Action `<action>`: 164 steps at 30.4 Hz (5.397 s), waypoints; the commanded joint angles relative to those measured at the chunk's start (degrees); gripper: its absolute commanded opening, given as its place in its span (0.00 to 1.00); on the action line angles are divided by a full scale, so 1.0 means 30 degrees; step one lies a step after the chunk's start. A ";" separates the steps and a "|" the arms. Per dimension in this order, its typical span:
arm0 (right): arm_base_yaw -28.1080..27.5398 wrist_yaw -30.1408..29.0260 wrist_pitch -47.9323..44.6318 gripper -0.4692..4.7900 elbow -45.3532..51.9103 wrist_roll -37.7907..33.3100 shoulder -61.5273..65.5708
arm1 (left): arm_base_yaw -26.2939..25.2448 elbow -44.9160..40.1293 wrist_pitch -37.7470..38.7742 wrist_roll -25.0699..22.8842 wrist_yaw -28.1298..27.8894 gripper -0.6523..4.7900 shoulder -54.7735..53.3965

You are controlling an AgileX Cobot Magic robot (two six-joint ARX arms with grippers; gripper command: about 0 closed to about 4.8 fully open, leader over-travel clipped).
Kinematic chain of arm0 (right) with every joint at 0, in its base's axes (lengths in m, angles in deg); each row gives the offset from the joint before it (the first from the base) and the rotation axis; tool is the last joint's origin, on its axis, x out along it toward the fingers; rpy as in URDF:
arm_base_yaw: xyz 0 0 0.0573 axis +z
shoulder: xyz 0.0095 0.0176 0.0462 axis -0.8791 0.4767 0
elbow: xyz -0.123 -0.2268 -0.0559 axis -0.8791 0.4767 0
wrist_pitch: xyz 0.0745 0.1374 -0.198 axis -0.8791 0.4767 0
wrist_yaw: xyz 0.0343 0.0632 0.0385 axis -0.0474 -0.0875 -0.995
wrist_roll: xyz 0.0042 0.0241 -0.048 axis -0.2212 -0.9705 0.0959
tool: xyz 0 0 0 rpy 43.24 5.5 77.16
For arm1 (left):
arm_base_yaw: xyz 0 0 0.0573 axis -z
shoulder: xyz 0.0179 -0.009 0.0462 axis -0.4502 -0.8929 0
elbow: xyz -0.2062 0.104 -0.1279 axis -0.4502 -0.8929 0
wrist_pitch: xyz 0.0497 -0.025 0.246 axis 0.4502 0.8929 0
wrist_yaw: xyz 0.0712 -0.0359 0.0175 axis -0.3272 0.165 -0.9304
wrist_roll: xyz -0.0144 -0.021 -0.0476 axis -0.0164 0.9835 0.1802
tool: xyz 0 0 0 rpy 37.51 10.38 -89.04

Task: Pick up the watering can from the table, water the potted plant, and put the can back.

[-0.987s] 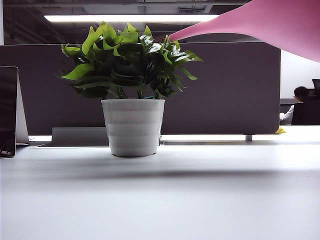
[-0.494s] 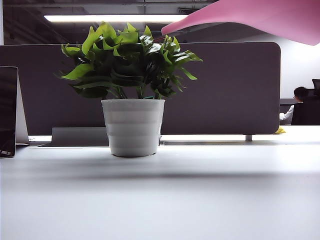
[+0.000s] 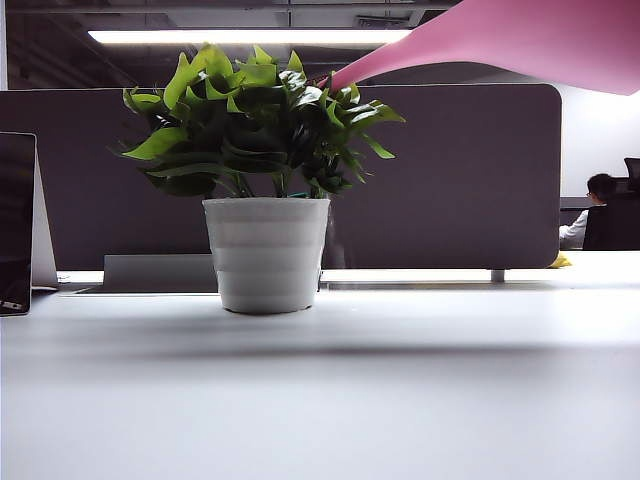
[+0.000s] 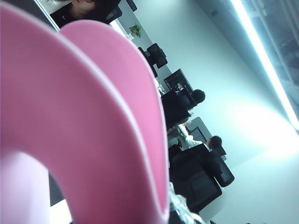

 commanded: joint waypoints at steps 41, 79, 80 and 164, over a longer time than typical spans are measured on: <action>-0.7548 -0.4299 -0.9930 0.08 1.3449 -1.9919 -0.3541 | 0.0029 0.0015 -0.0109 -0.0007 0.0058 0.11 -0.0022; -0.7643 -0.5668 -2.4990 0.08 1.6145 -2.0946 0.9165 | 0.0051 0.0015 -0.0087 0.0000 0.0058 0.11 -0.0022; -0.7643 -0.5676 -2.4990 0.09 1.6145 -2.0946 0.9165 | 0.0051 0.0015 -0.0087 0.0000 0.0058 0.11 -0.0022; -0.3126 -0.8641 -1.0659 0.09 2.5726 -2.8931 -2.3824 | -0.5668 0.0015 0.0000 0.0000 0.0000 0.11 -0.0022</action>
